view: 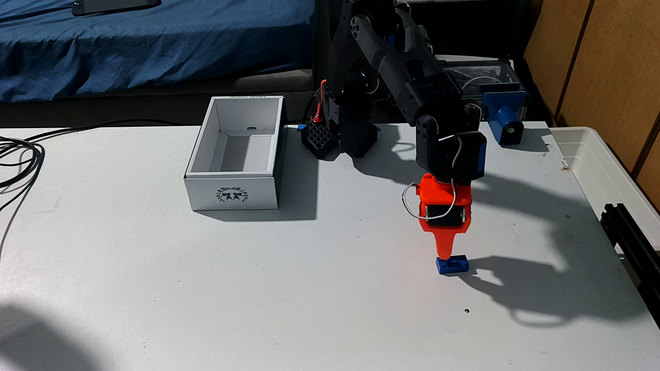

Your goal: Grab the blue brick and place in box

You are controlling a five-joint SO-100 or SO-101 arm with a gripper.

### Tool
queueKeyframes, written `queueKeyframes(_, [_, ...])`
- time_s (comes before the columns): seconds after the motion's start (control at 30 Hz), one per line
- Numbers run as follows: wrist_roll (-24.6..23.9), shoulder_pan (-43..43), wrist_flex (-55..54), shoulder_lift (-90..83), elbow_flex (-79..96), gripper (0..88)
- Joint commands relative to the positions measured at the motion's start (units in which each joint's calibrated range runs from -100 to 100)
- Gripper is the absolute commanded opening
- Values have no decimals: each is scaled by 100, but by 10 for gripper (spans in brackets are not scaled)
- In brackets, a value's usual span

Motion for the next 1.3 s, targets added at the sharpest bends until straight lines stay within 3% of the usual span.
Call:
queueKeyframes(0.0, [3, -17, -64, -70, -174, 13])
queueKeyframes(0.83, [135, -128, -296, -1271, 473, 22])
queueKeyframes(1.27, [377, -99, -348, -704, 695, 234])
